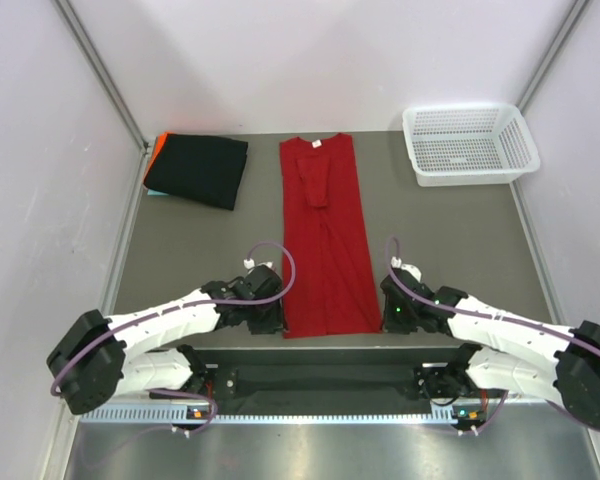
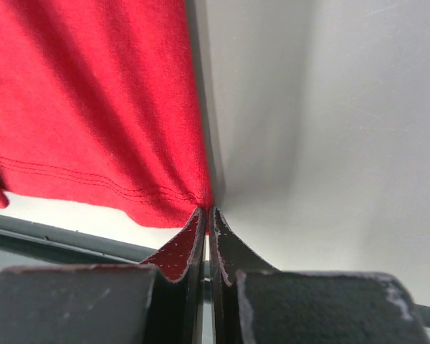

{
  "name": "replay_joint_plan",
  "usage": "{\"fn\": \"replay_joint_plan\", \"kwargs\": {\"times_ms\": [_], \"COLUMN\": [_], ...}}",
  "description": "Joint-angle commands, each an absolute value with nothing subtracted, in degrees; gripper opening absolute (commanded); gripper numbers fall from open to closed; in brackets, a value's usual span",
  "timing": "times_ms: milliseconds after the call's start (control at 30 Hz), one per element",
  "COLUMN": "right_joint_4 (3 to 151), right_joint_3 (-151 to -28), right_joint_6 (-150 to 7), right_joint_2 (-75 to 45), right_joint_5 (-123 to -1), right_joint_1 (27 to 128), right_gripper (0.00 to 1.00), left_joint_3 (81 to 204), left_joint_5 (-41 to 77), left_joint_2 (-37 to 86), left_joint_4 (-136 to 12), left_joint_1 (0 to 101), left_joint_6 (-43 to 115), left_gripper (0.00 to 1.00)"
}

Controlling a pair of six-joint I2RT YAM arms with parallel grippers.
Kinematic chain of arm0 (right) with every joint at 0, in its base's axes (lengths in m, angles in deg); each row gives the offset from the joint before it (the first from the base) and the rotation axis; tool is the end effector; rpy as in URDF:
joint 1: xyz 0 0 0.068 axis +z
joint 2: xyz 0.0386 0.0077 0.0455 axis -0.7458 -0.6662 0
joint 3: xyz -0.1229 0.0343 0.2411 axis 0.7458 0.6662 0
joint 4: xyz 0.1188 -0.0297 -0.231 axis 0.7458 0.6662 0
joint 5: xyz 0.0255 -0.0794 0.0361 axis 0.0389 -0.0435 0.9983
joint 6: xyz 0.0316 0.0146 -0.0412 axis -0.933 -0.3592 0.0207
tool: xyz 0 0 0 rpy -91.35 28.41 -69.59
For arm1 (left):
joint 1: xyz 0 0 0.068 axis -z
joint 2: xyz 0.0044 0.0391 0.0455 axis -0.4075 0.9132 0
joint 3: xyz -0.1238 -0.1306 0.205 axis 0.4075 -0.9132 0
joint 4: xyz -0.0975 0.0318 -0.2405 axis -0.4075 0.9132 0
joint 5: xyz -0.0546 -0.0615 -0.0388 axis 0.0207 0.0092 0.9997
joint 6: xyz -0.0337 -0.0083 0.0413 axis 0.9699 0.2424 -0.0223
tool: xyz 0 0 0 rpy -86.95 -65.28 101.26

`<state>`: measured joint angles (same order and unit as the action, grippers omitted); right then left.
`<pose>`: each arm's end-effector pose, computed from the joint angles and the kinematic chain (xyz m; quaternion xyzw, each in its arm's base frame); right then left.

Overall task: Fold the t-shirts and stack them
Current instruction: Fold the tshirt

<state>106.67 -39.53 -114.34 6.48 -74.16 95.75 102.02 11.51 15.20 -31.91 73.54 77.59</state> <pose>0.1173 0.1237 0.1550 0.0275 0.9732 0.1409 0.1799 0.1289 -0.1524 0.1683 -0.0277 0.9710 -0.1930 0.1383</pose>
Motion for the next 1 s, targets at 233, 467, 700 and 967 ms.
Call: {"fn": "replay_joint_plan", "kwargs": {"times_ms": [233, 467, 700, 967], "right_joint_4": [105.0, 105.7, 111.5, 112.6], "right_joint_3": [-37.1, -36.9, -39.9, -42.1], "right_joint_6": [-114.5, -114.4, -116.5, -116.0], "right_joint_2": [11.1, 13.2, 20.3, 19.9], "right_joint_5": [-73.1, -72.1, -73.4, -74.2], "right_joint_1": [96.7, 96.7, 97.1, 97.0], "right_gripper": [0.00, 0.00, 0.00, 0.00], "left_joint_3": [99.5, 99.1, 103.6, 105.6], "left_joint_5": [13.9, 14.1, 11.9, 15.9], "left_joint_2": [19.0, 19.3, 12.5, 13.4], "left_joint_4": [-38.2, -37.4, -30.7, -33.2], "left_joint_1": [73.6, 73.6, 74.8, 74.8], "left_joint_6": [80.9, 81.9, 83.3, 82.7], "left_gripper": [0.39, 0.00, 0.00, 0.00]}}
